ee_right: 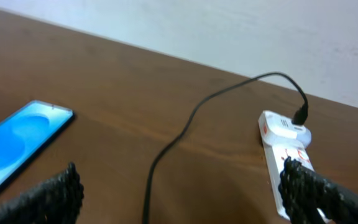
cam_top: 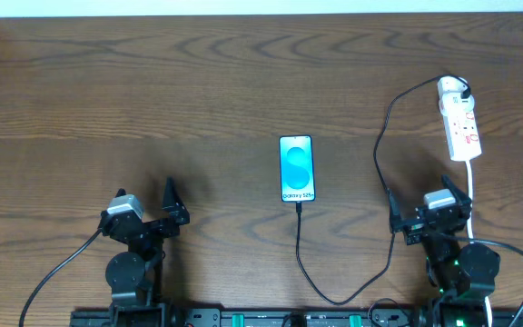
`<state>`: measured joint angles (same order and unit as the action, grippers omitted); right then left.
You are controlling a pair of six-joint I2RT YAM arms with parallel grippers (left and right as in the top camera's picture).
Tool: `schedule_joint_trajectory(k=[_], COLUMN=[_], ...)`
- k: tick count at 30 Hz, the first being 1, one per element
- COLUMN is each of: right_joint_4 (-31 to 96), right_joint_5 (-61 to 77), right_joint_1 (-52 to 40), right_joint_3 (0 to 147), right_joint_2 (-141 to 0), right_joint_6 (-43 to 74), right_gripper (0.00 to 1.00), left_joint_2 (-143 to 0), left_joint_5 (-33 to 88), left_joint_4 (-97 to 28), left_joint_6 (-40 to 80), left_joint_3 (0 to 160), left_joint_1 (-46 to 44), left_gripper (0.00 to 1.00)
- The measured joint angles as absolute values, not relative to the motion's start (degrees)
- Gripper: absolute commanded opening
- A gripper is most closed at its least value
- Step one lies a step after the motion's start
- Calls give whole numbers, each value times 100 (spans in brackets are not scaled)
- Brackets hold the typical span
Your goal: Plug charger to phone and switch on socket
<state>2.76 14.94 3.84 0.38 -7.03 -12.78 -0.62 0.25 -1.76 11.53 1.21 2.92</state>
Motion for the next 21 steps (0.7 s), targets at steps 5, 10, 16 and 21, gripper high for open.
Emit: schedule_joint_trajectory(k=[5,10,16,21], right_joint_4=[303,316,325,333], right_joint_5=[1258,1157,1046,976], right_joint_1=[292,204,38,27], right_joint_3=[38,38,38,38], right_joint_2=[-154,-75,-73,-73], right_joint_6=[-1280,-1278,-1278,-1278], right_gripper=[99,99,99,99], left_joint_2=[-62,-62,-62,-62], left_joint_5=[27,27,27,27], left_joint_4=[-178,-178,-178,-178], left_joint_6=[1155,1155,1153,1153], left_joint_3=[121,121,121,121], left_joint_1=[292,292,292,292], left_gripper=[99,98,99,99])
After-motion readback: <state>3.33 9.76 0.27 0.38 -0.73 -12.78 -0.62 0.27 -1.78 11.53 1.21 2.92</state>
